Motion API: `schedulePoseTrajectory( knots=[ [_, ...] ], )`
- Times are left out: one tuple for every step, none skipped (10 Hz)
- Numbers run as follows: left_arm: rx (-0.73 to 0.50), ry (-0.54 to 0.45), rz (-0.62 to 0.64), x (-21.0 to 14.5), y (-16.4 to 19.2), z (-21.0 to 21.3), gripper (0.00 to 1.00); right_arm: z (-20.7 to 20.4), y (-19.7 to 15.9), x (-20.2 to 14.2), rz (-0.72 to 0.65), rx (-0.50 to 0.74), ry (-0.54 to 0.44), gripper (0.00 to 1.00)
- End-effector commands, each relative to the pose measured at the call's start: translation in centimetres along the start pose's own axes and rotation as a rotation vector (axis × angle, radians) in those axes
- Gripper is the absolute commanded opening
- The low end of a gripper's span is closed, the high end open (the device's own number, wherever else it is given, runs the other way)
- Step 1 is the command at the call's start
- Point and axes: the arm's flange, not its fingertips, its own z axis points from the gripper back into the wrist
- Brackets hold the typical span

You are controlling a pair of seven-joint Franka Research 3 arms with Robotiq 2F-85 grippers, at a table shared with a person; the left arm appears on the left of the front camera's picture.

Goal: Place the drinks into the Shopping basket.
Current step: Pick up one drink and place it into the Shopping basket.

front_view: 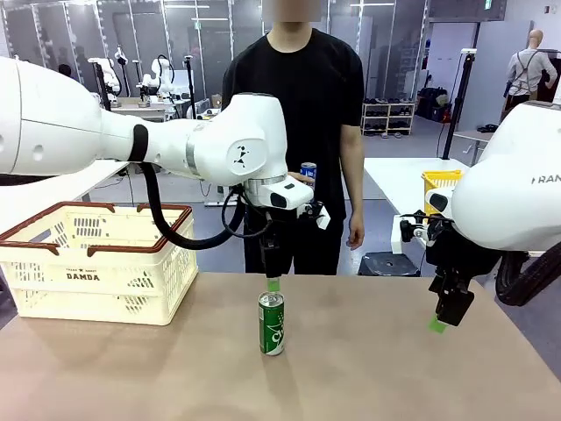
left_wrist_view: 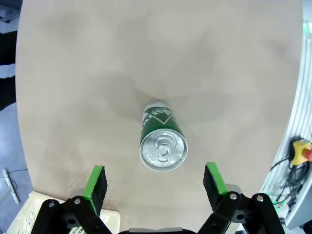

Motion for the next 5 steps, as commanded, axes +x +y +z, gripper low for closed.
schedulePoseTrajectory(
  knots=[
    [0.023,0.042,-0.06,0.17,-0.26,0.56,1.0,0.11,-0.04,0.02,-0.001,-0.002,0.008,1.0],
    [0.0,0.0,0.0,0.0,0.0,0.0,1.0,0.11,-0.04,0.02,-0.001,-0.002,0.008,1.0],
    [0.0,0.0,0.0,0.0,0.0,0.0,1.0,0.11,-0.04,0.02,-0.001,-0.002,0.008,1.0],
    [0.0,0.0,0.0,0.0,0.0,0.0,1.0,0.11,-0.04,0.02,-0.001,-0.002,0.008,1.0],
    [0.0,0.0,0.0,0.0,0.0,0.0,1.0,0.11,-0.04,0.02,-0.001,-0.002,0.008,1.0]
  ],
)
